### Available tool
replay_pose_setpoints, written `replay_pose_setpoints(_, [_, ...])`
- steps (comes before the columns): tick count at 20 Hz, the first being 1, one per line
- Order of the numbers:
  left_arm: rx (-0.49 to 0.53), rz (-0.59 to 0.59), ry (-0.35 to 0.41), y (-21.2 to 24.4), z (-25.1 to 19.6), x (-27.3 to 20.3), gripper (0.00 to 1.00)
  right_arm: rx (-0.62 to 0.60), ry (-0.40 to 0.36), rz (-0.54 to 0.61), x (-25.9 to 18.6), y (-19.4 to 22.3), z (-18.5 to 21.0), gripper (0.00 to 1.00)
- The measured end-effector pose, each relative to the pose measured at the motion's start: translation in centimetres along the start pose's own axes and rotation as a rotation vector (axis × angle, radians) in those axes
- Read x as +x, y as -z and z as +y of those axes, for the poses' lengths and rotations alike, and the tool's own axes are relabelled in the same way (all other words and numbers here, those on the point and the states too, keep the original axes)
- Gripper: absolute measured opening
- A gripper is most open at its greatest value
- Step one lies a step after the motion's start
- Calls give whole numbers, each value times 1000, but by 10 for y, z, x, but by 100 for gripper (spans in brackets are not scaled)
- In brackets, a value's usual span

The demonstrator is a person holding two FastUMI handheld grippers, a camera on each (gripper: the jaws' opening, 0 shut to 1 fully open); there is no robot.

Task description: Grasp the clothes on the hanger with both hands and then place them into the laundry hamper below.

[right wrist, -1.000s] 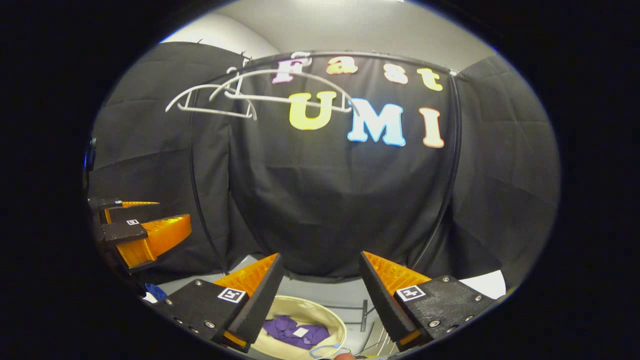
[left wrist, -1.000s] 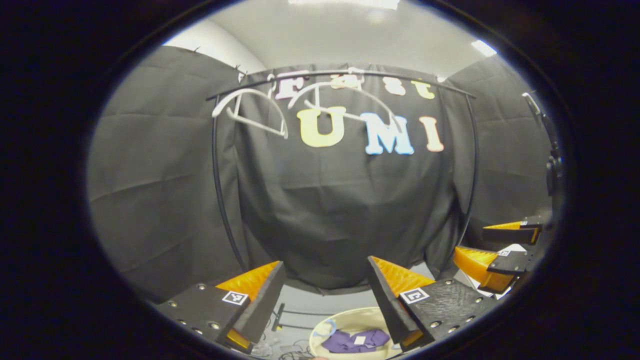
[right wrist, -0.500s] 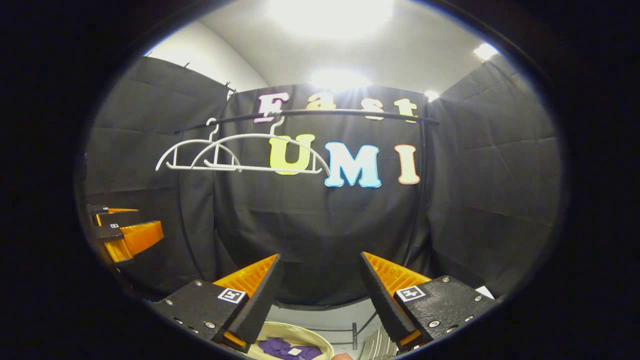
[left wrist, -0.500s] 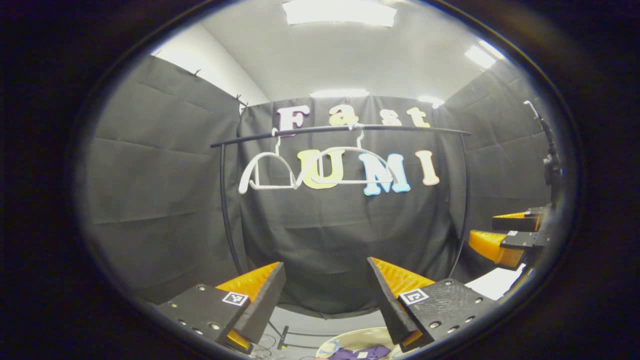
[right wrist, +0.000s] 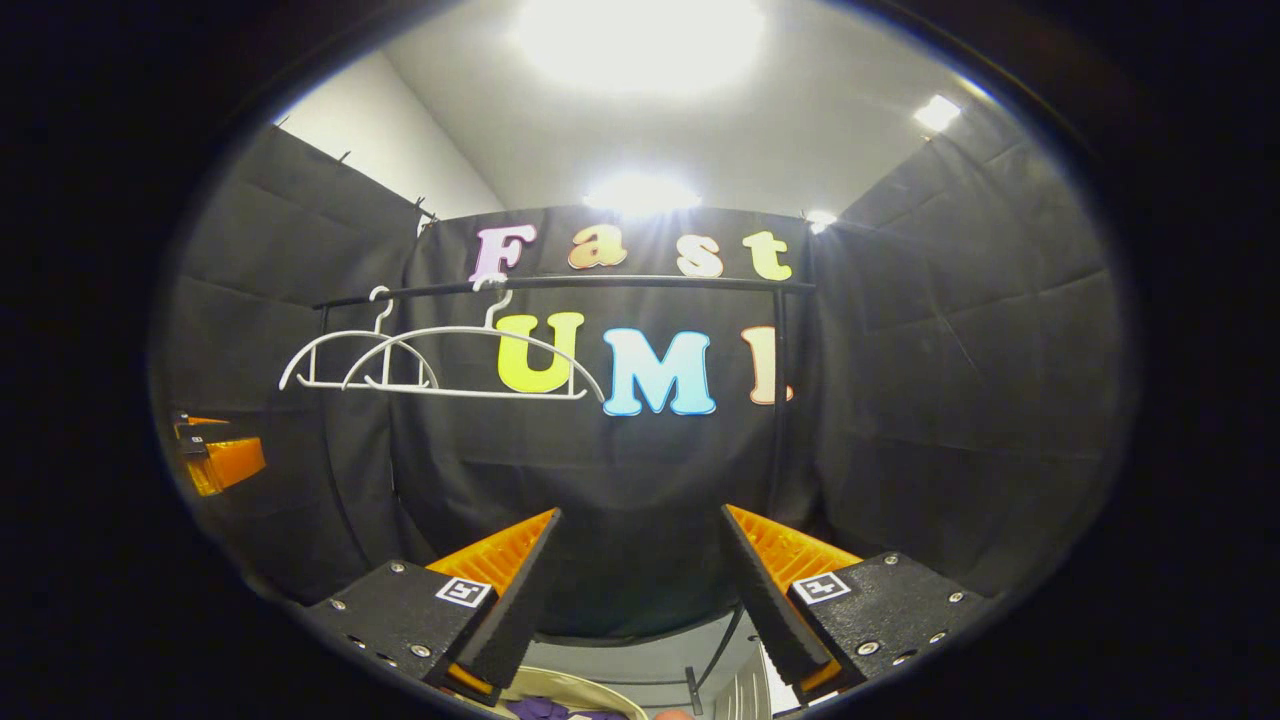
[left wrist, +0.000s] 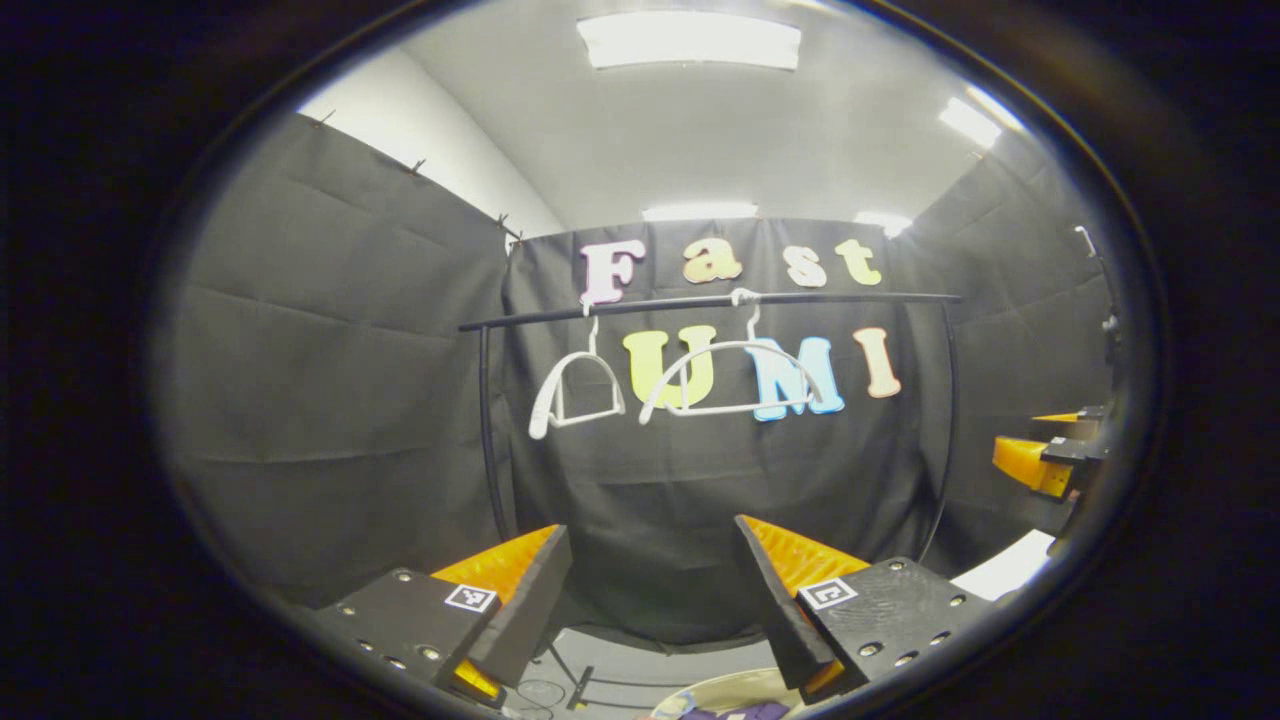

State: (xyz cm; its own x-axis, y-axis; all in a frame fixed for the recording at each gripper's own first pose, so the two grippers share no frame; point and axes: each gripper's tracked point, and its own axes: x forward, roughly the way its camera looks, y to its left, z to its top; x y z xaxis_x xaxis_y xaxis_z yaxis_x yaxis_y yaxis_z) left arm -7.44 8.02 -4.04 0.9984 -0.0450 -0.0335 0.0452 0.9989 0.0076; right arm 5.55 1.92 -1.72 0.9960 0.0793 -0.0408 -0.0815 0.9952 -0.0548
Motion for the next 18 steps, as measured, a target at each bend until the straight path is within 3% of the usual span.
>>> replay_pose_setpoints(18, [-6,-11,6,-2,-7,10,99,-1,26,-22,-13,-3,-6,92])
